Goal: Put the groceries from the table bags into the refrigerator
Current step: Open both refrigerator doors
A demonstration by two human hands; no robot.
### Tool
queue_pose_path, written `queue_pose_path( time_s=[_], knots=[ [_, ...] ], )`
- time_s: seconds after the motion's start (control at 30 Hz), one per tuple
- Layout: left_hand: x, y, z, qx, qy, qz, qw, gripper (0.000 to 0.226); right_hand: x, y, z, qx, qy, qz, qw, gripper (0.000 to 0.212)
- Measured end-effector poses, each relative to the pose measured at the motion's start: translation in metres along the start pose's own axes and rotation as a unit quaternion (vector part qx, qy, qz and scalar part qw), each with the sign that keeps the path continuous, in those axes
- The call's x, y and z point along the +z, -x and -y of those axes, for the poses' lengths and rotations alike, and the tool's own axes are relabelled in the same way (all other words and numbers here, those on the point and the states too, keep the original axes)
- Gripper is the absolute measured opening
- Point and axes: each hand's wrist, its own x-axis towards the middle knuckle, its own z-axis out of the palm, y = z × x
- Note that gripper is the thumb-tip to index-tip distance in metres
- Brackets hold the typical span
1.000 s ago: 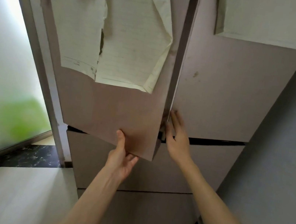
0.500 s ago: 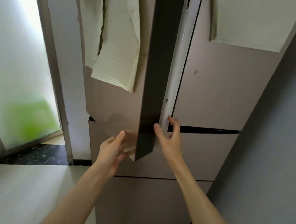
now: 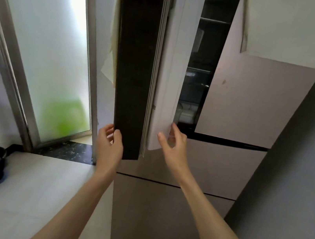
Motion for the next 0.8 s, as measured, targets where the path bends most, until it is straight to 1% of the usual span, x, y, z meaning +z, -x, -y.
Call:
queue_pose_path(
  time_s=[0.07, 0.13, 0.2, 0.27, 0.3, 0.37, 0.43, 0.5, 0.57, 0.67, 0.8],
  knots=[
    [-0.007, 0.002, -0.001, 0.045, -0.01, -0.023, 0.999, 0.035, 0.005, 0.006, 0.001, -0.024, 0.027, 0.005, 0.999, 0.056],
    [-0.015, 0.003, -0.001, 0.124, -0.05, -0.057, 0.989, 0.045, 0.009, 0.01, 0.001, -0.067, 0.079, 0.008, 0.995, 0.049],
    [-0.019, 0.0, -0.002, 0.227, -0.128, -0.068, 0.963, 0.057, 0.013, 0.01, 0.003, -0.123, 0.135, 0.03, 0.983, 0.044],
    [-0.022, -0.007, -0.001, 0.303, -0.221, -0.032, 0.926, 0.062, 0.019, 0.006, 0.006, -0.179, 0.181, 0.067, 0.965, 0.042],
    [-0.024, -0.012, 0.001, 0.321, -0.256, -0.011, 0.912, 0.065, 0.023, 0.004, 0.008, -0.205, 0.195, 0.085, 0.955, 0.041],
    [-0.033, -0.023, 0.003, 0.317, -0.3, 0.011, 0.899, 0.073, 0.031, 0.0, 0.01, -0.253, 0.221, 0.091, 0.938, 0.039],
    [-0.048, -0.034, 0.007, 0.31, -0.33, 0.019, 0.892, 0.083, 0.04, -0.007, 0.014, -0.283, 0.24, 0.046, 0.927, 0.041],
    [-0.064, -0.047, 0.011, 0.302, -0.352, 0.025, 0.886, 0.092, 0.049, -0.015, 0.021, -0.281, 0.252, 0.007, 0.926, 0.046],
    [-0.078, -0.059, 0.012, 0.294, -0.37, 0.027, 0.881, 0.098, 0.057, -0.024, 0.028, -0.28, 0.275, 0.006, 0.92, 0.046],
    [-0.095, -0.075, 0.014, 0.285, -0.366, 0.043, 0.885, 0.097, 0.073, -0.035, 0.028, -0.322, 0.315, 0.019, 0.893, 0.047],
    [-0.116, -0.092, 0.022, 0.277, -0.341, 0.05, 0.897, 0.089, 0.097, -0.04, 0.029, -0.364, 0.343, 0.028, 0.865, 0.049]
  ],
)
